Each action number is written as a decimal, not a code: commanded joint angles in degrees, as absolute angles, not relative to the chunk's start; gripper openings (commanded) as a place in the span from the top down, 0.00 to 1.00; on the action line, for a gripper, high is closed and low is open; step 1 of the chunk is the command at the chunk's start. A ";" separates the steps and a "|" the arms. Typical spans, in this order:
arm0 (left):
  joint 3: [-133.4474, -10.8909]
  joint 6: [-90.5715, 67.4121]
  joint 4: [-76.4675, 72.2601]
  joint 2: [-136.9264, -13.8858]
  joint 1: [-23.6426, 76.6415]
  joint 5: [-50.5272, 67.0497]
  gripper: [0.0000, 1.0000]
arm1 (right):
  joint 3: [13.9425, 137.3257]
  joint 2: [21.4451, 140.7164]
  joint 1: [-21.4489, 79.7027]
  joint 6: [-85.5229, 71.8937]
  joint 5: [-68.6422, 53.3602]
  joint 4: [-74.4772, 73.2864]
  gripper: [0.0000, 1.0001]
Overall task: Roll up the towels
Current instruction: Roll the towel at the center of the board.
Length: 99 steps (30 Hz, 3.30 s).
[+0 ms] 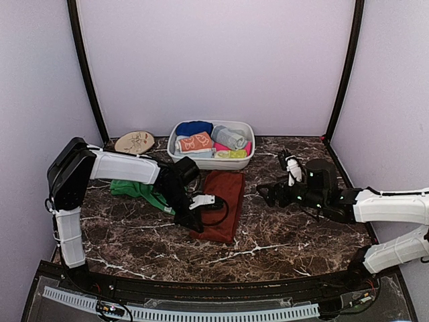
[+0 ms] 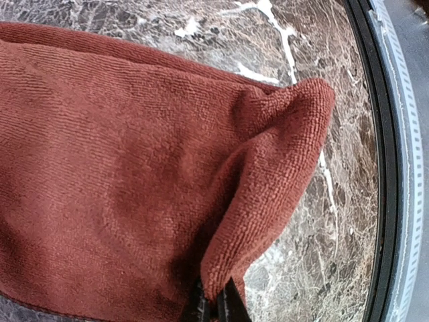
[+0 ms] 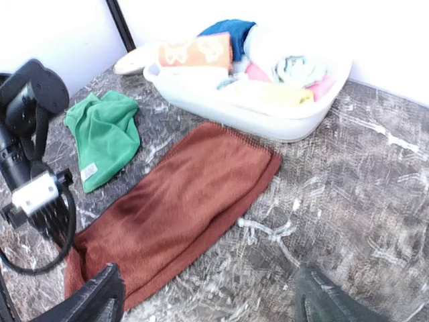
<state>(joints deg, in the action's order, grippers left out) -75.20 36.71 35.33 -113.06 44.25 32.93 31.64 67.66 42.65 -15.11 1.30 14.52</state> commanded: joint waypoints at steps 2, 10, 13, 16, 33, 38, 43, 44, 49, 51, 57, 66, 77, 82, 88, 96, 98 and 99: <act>-77.86 35.25 37.97 -114.86 43.29 35.83 1.00 | 27.30 68.51 46.82 -5.08 -2.79 22.77 0.18; -79.48 35.32 39.06 -116.48 42.22 36.35 1.00 | 30.22 76.83 61.54 7.26 -3.09 23.89 0.20; -79.83 35.33 39.38 -116.87 41.94 36.49 1.00 | 31.50 81.99 63.21 8.04 -2.86 27.12 0.20; -79.81 35.38 39.44 -116.89 41.84 36.75 1.00 | 33.01 86.65 63.79 8.04 -2.79 30.19 0.22; -78.38 35.24 38.73 -116.44 40.62 38.55 0.94 | 35.95 100.90 63.23 0.49 -4.00 40.34 0.66; -75.42 34.08 35.05 -113.92 39.49 38.21 0.67 | 36.53 101.83 59.76 -7.39 -10.10 40.68 1.00; -70.99 34.99 28.77 -108.90 38.51 31.41 0.58 | 37.00 102.81 54.09 -19.91 -21.14 41.39 1.00; -70.20 35.64 27.10 -107.66 38.47 29.29 0.58 | 37.58 103.26 53.52 -21.34 -22.71 40.23 1.00; -69.40 40.73 23.46 -101.58 38.35 21.54 0.55 | 40.99 106.48 51.33 -26.41 -29.48 32.79 1.00; -70.06 42.45 23.56 -99.96 38.34 20.73 0.55 | 42.25 107.46 51.05 -27.35 -30.56 30.27 1.00; -68.48 47.97 28.37 -96.92 43.00 22.56 0.56 | 44.75 110.10 48.95 -31.07 -31.26 25.16 1.00; -61.82 50.43 21.43 -98.37 50.62 15.72 0.58 | 45.72 112.49 47.12 -36.00 -31.91 22.62 1.00; -62.13 52.48 17.10 -102.59 50.62 11.54 0.59 | 44.99 112.24 46.68 -37.62 -32.31 22.72 1.00; -60.68 52.75 16.15 -103.58 50.62 9.60 0.59 | 44.87 112.78 46.55 -38.47 -33.32 23.40 1.00; -60.29 53.00 14.29 -106.45 50.62 6.06 0.59 | 43.88 111.59 46.38 -38.86 -33.83 24.52 1.00; -62.49 52.02 17.92 -108.19 49.81 7.68 1.00 | 40.83 104.81 45.75 -37.33 -30.73 25.38 0.76; -63.87 51.42 21.06 -108.07 49.51 9.82 1.00 | 38.93 100.79 45.64 -33.93 -24.77 24.00 0.61; -64.61 51.20 22.79 -107.84 49.41 11.11 1.00 | 37.47 98.51 45.67 -31.89 -22.04 24.07 0.53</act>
